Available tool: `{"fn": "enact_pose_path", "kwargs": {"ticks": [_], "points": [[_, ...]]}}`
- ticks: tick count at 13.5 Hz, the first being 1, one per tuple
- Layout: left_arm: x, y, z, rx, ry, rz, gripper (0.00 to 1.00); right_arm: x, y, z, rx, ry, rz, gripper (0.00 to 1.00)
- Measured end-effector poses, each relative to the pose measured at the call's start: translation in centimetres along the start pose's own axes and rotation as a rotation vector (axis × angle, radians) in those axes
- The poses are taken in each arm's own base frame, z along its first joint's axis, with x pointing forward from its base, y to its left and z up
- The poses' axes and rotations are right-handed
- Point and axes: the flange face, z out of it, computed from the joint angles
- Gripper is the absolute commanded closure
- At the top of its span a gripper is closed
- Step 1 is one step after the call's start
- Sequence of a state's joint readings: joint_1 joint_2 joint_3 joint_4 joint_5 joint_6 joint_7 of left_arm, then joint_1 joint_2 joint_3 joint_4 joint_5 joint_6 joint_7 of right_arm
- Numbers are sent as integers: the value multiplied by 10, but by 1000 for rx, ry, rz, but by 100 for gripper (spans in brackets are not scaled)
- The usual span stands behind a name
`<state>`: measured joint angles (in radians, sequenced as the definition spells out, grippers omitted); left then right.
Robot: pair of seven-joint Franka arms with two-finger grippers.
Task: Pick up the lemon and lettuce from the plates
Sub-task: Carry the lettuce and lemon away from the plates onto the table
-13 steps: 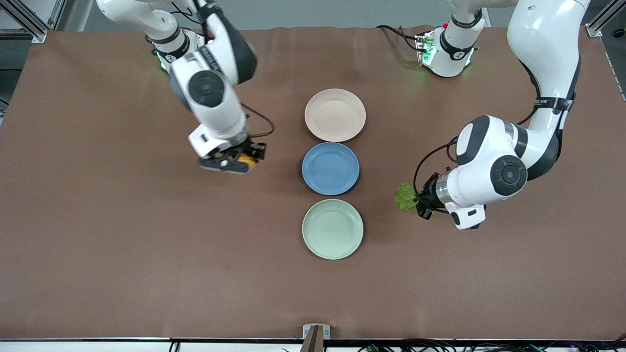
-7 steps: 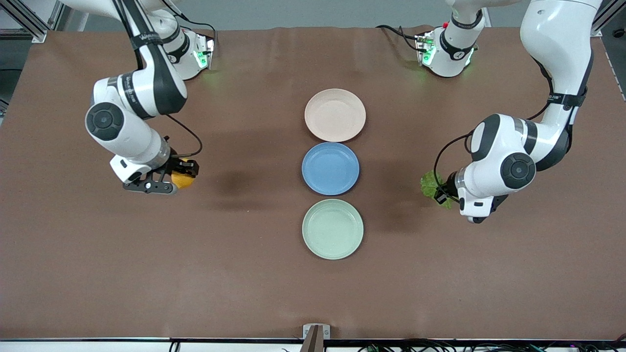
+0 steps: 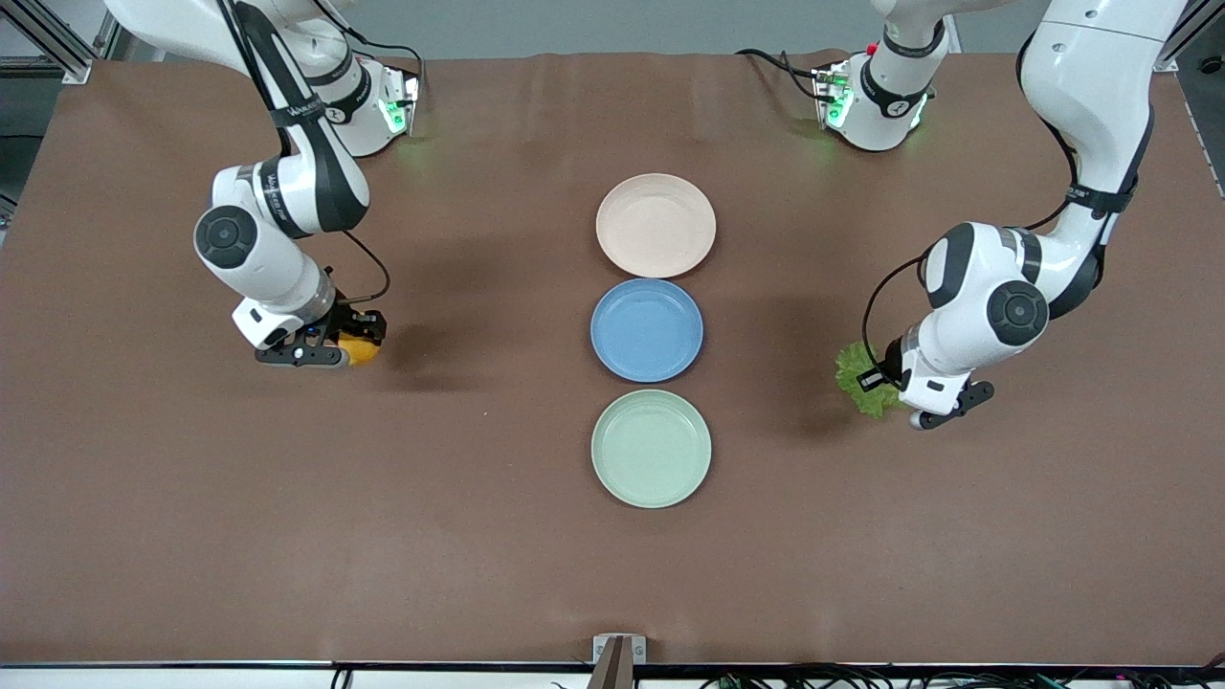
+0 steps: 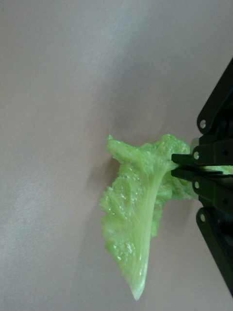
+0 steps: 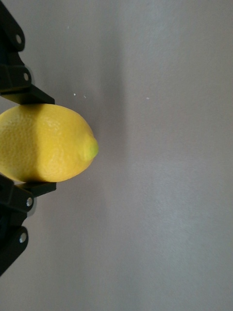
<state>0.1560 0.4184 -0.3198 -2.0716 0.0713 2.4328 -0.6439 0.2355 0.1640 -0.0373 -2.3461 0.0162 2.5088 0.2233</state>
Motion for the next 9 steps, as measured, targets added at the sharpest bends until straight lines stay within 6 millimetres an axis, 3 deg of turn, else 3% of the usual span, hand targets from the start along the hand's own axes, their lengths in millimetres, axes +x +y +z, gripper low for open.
{"fn": "enact_pose_path", "kwargs": {"ticks": [3, 4, 6, 9], "points": [[-7, -16, 17, -1, 12, 32, 91, -13, 4, 27, 1, 14, -36, 99], [-9, -17, 20, 2, 10, 41, 78, -14, 7, 35, 0, 14, -45, 99], [-9, -21, 22, 6, 6, 55, 1, -13, 16, 48, -2, 16, -56, 99], [-3, -26, 19, 0, 14, 83, 0, -12, 30, 59, -5, 2, -71, 99]]}}
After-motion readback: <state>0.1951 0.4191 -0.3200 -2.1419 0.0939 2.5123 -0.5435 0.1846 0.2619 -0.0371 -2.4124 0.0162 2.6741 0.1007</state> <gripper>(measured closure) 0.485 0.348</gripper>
